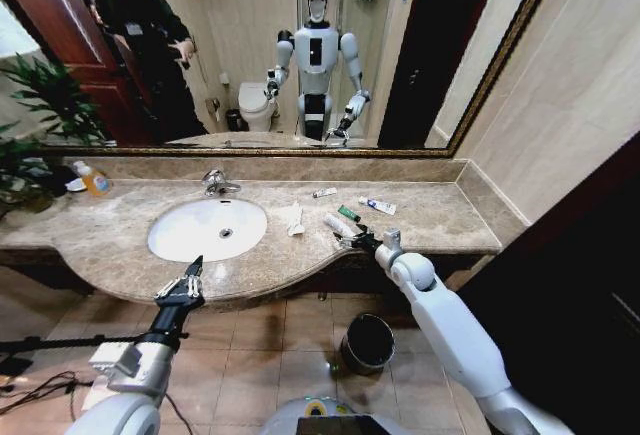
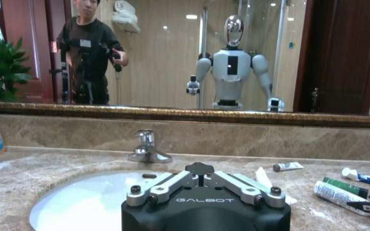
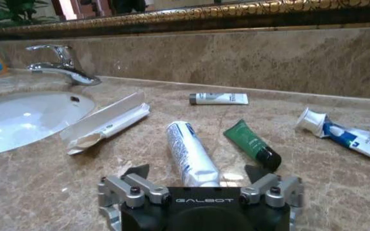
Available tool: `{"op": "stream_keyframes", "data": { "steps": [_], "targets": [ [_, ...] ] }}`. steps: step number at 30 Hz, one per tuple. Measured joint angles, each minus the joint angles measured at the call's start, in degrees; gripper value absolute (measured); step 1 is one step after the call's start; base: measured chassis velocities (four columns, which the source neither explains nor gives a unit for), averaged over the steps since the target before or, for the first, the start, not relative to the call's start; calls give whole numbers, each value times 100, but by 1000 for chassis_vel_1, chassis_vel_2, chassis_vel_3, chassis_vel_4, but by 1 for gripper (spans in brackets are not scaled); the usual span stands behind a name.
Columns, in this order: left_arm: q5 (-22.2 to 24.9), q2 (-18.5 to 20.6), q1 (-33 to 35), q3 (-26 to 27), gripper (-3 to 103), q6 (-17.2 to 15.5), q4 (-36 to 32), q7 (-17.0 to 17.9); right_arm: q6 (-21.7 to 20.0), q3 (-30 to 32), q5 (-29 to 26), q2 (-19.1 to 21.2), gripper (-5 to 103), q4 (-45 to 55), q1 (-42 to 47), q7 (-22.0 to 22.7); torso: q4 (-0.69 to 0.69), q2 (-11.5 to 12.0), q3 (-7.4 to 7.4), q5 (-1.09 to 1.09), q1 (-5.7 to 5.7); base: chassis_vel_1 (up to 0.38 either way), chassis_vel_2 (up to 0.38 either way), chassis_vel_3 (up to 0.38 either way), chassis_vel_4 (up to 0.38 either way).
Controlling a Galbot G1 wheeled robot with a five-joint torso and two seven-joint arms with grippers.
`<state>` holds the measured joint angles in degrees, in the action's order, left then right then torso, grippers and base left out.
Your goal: Pick up the trash from the sink and place it in the trash bin.
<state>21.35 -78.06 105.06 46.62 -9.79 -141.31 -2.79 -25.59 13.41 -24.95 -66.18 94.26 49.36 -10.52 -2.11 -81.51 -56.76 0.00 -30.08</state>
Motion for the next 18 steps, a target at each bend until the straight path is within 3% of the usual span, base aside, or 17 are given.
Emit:
{"op": "stream_keyframes", "data": {
  "steps": [2, 5, 7, 12, 15, 18],
  "targets": [
    [0, 0, 0, 0, 0, 0, 0, 0, 2, -4, 6, -5, 94, -19, -17, 2, 0, 0, 0, 0, 0, 0, 0, 0, 0],
    [0, 0, 0, 0, 0, 0, 0, 0, 15, -15, 15, -7, 78, -57, -32, -2, 0, 0, 0, 0, 0, 0, 0, 0, 0],
    [0, 0, 0, 0, 0, 0, 0, 0, 22, -19, 19, -10, 78, -69, -34, -3, 0, 0, 0, 0, 0, 0, 0, 0, 0],
    [0, 0, 0, 0, 0, 0, 0, 0, 49, -37, 36, -15, 56, -117, -40, -18, 0, 0, 0, 0, 0, 0, 0, 0, 0],
    [0, 0, 0, 0, 0, 0, 0, 0, 72, -37, 62, -19, 48, -141, -31, -38, 0, 0, 0, 0, 0, 0, 0, 0, 0],
    [0, 0, 0, 0, 0, 0, 0, 0, 105, -37, 88, -32, 46, -175, -19, -40, 0, -1, 0, 0, 0, 0, 0, 0, 0]
  ]
}}
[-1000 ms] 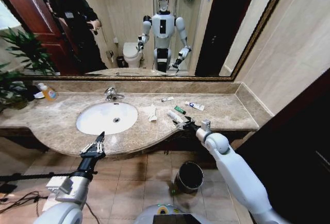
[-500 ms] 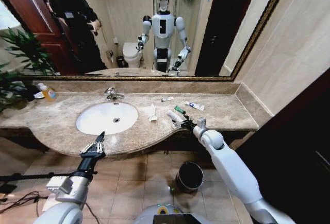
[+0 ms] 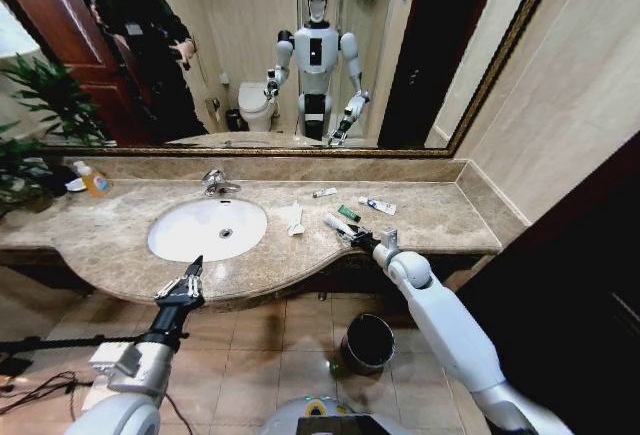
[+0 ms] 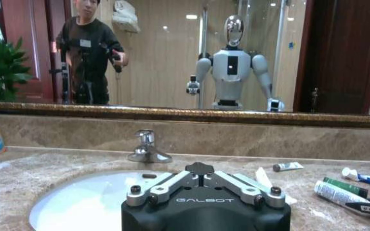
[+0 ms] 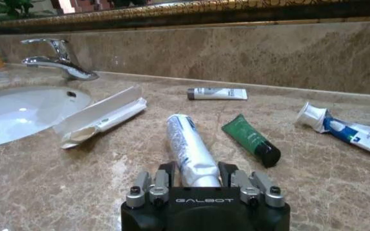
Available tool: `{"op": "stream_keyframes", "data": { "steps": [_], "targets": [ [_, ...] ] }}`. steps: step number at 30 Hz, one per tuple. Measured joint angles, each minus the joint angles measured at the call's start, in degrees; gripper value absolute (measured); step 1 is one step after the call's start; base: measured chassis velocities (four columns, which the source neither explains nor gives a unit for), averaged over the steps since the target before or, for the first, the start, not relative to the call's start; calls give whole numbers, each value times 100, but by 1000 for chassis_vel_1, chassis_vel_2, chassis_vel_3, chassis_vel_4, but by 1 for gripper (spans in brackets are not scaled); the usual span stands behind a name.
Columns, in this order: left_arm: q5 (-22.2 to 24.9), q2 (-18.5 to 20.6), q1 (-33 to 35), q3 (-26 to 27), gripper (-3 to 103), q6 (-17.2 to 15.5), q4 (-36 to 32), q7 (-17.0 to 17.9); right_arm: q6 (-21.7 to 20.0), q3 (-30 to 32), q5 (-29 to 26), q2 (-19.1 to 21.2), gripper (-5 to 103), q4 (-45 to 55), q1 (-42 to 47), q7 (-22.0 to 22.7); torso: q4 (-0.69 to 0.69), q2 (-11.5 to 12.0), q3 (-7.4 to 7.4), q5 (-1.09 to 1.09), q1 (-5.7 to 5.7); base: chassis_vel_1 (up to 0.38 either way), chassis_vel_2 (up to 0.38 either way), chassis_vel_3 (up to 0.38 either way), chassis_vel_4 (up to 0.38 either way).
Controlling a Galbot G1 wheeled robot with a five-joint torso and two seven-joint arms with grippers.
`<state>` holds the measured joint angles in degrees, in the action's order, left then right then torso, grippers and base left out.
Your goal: Pick up the trash from the sink and place it in the trash bin.
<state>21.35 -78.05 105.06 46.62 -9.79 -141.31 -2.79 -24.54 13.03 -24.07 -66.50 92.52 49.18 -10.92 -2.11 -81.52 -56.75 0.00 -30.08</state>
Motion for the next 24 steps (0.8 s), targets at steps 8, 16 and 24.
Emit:
{"op": "stream_keyframes", "data": {
  "steps": [8, 16, 24],
  "targets": [
    [0, 0, 0, 0, 0, 0, 0, 0, 121, -15, 53, -31, 40, -25, 16, 44, 0, 0, 0, 0, 0, 0, 0, 0, 0],
    [0, 0, 0, 0, 0, 0, 0, 0, 243, 51, 53, -67, 25, 117, 192, 235, 0, 0, 0, 0, 0, 0, 0, 0, 0],
    [0, 0, 0, 0, 0, 0, 0, 1, 285, 352, -91, 55, 25, 733, 574, 404, -1, 0, 0, 0, 0, 0, 0, 0, 0]
  ]
}}
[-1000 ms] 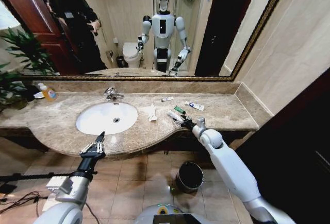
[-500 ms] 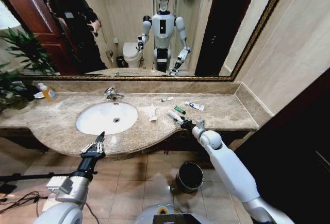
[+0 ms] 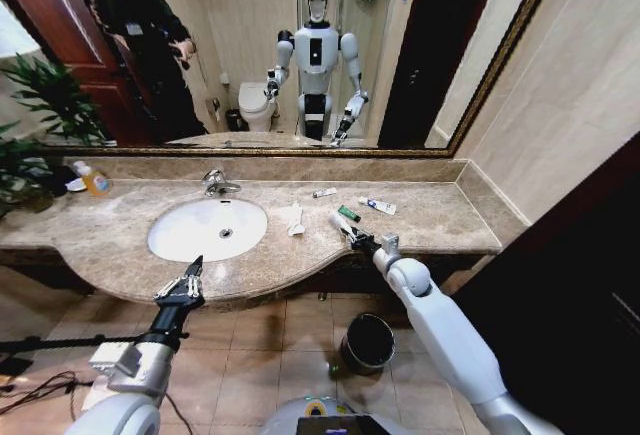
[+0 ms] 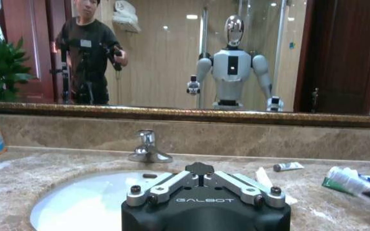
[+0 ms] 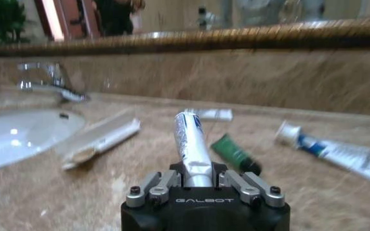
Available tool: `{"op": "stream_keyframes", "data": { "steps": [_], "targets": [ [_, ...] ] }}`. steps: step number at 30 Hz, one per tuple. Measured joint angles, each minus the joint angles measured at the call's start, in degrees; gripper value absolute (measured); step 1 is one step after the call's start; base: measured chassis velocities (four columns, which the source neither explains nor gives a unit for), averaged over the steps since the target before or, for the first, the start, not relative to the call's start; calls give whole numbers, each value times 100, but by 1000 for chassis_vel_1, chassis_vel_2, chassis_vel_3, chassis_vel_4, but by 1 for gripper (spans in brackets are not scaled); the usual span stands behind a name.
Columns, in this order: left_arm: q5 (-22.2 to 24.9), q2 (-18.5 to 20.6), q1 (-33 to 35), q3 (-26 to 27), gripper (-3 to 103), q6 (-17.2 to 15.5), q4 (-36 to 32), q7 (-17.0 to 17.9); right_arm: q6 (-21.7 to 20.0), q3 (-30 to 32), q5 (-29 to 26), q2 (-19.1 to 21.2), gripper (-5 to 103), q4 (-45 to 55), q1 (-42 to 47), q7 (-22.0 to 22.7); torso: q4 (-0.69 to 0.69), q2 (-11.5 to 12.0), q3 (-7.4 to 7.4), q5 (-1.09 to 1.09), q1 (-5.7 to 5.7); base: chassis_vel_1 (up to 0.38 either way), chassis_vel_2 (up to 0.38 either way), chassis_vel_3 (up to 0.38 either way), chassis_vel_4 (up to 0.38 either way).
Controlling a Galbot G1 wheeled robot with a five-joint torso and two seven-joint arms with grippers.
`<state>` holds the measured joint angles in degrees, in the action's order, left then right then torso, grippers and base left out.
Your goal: Pick up the trash from the sink and place it in the trash bin.
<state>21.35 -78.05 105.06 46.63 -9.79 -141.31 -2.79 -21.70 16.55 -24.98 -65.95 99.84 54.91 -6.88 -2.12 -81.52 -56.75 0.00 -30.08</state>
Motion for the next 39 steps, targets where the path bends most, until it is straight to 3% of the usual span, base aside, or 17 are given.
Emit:
{"op": "stream_keyframes", "data": {
  "steps": [10, 24, 29, 36, 39],
  "targets": [
    [0, 0, 0, 0, 0, 0, 0, 0, -16, 1182, -305, 482, 25, 1458, 1659, -93, 2, 0, 1, 1, 1, 0, 0, 0, 0],
    [0, 0, 0, 0, 0, 0, 0, -1, 318, 1710, -130, 243, 25, 1812, 3105, -368, 1, 0, 1, 0, 1, 0, 0, 0, 0],
    [0, 0, 0, 0, 0, 0, 0, -1, 652, 1597, 377, 14, 25, 1416, 3304, -559, 1, 0, 0, 0, 1, 0, 0, 0, 0],
    [0, 0, 0, 0, 0, 0, 0, 0, 1101, 1433, 978, -307, 25, 25, 3087, -664, 0, 0, 0, 0, 0, 0, 0, 0, 0],
    [0, 0, 0, 0, 0, 0, 0, 0, 1518, 1419, 1424, -571, 25, -1382, 2777, -650, 1, 0, 0, -1, 0, 0, 0, 0, 0]
  ]
}}
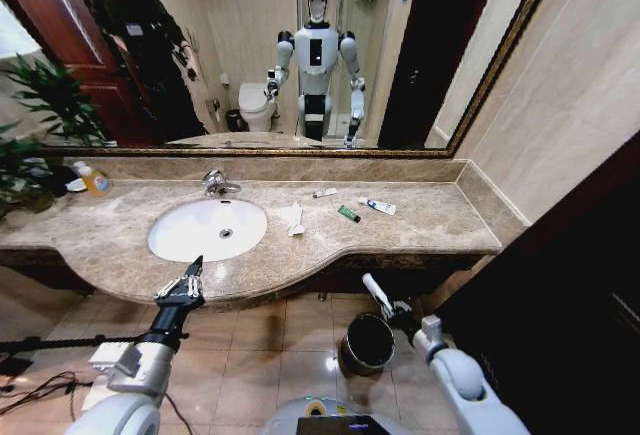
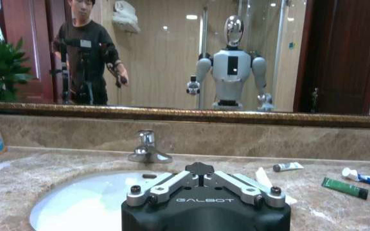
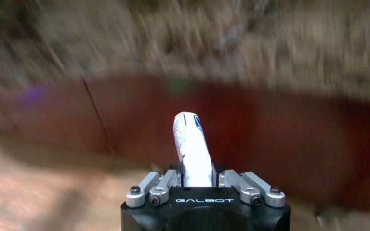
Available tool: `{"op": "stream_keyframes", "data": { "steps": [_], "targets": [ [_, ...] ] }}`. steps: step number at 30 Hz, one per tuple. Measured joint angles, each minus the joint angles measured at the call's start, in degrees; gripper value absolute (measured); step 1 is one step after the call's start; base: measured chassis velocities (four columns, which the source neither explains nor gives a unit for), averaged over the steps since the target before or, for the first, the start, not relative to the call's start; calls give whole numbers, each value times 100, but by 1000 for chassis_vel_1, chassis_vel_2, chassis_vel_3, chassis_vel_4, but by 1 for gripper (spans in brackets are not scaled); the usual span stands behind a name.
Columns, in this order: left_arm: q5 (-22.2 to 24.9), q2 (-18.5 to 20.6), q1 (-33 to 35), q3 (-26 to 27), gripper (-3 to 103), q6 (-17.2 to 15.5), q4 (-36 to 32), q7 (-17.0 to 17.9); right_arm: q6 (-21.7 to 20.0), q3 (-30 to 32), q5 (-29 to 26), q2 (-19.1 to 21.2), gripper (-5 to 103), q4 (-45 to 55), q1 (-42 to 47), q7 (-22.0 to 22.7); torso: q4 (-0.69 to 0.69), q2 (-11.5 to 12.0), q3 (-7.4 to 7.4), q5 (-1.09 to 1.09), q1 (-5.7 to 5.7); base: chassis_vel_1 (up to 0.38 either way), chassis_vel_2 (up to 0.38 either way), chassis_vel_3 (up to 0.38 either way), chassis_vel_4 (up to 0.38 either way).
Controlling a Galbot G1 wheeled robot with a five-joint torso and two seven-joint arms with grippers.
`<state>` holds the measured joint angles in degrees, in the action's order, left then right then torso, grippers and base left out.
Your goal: Pick up the trash from the sink and place it in the trash bin.
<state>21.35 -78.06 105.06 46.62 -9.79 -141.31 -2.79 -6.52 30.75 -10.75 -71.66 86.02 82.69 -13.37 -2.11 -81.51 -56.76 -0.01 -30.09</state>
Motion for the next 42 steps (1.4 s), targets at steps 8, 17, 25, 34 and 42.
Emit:
{"op": "stream_keyframes", "data": {
  "steps": [8, 17, 25, 34, 42],
  "targets": [
    [0, 0, 0, 0, 0, 0, 0, 0, 555, 49, 266, -211, 25, -1518, -424, 126, 1, 0, 0, 1, 0, 0, 0, 0, 0],
    [0, 0, 0, 0, 0, 0, 0, 0, 884, 38, 442, -422, 25, -2556, -936, 251, 0, 0, 0, -1, 0, 0, 0, 0, 0],
    [0, 0, 0, 0, 0, 0, 0, 0, 927, -19, 444, -757, 25, -2822, -1098, 275, 0, 0, 0, 1, 0, 0, 0, 0, 0],
    [0, 0, 0, 0, 0, 0, 0, 0, 1060, -19, 567, -928, 25, -3146, -1266, 352, 0, 0, 0, 0, 0, 0, 0, 0, 0],
    [0, 0, 0, 0, 0, 0, 0, 0, 1159, -23, 657, -986, 25, -3350, -1353, 449, 0, 0, 0, 0, 0, 0, 0, 0, 0]
  ]
}}
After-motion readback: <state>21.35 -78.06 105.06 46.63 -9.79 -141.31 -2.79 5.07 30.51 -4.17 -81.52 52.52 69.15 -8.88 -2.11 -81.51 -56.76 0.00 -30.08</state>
